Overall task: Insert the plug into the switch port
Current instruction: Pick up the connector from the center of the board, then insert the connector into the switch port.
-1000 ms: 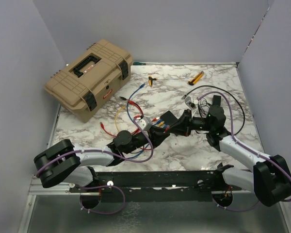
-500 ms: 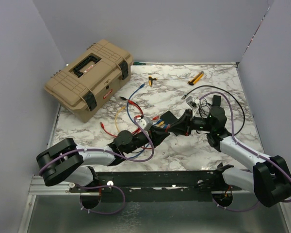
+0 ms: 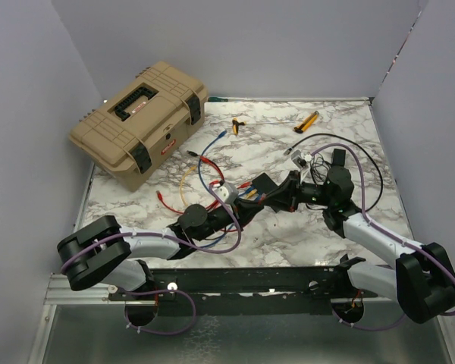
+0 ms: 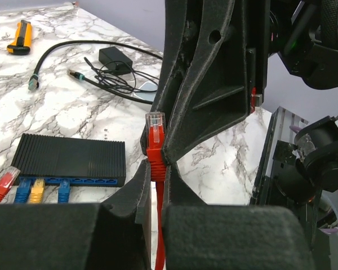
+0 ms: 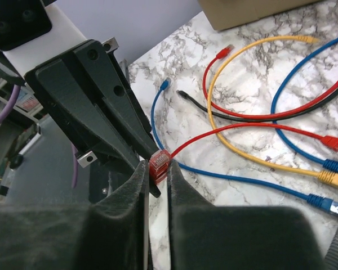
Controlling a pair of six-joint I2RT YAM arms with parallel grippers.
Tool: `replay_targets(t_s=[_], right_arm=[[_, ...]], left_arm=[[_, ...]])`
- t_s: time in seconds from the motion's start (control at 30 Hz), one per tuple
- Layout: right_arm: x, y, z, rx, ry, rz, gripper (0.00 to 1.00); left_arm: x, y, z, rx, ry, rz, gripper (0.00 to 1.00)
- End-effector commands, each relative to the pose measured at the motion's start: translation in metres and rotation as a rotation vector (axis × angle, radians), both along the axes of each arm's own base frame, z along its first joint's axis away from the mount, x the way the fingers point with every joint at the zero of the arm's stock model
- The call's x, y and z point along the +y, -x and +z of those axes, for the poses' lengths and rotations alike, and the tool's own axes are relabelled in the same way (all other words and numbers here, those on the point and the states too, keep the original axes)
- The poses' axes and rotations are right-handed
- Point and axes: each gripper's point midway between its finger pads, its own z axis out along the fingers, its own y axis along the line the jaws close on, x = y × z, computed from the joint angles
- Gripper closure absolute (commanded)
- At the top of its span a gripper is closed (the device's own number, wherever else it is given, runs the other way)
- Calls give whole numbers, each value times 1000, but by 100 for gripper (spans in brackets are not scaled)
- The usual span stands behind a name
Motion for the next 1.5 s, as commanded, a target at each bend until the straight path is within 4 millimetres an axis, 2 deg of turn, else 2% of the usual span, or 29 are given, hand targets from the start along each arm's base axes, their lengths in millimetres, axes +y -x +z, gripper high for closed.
replay_targets(t_s=[0.0, 0.07, 0.23, 0.43, 0.6, 0.77, 0.87, 1.13, 1.47], right_arm=[[0, -8, -7, 54, 17, -50, 81], [0, -10, -7, 58, 20, -60, 69], [-3, -27, -11, 80, 68, -141, 48], [-18, -60, -22, 108, 171, -330, 32], [-48, -91, -45, 202, 285, -550, 25], [-78, -112, -65, 298, 335, -671, 24], [-92, -119, -85, 370, 389, -719, 24], [-93, -122, -127, 481, 438, -711, 30], [-95, -126, -152, 500, 459, -714, 39]], left_arm=[[14, -11, -13, 5, -76, 88, 100], [19, -17, -22, 22, -137, 131, 100], [35, -33, -47, 63, -341, 238, 100], [42, -39, -66, 93, -516, 262, 100], [36, -36, -89, 138, -621, 219, 100], [26, -35, -105, 179, -689, 177, 100], [22, -37, -110, 191, -709, 171, 100], [8, -35, -124, 210, -760, 106, 100], [-9, -35, -144, 242, -831, 50, 100]])
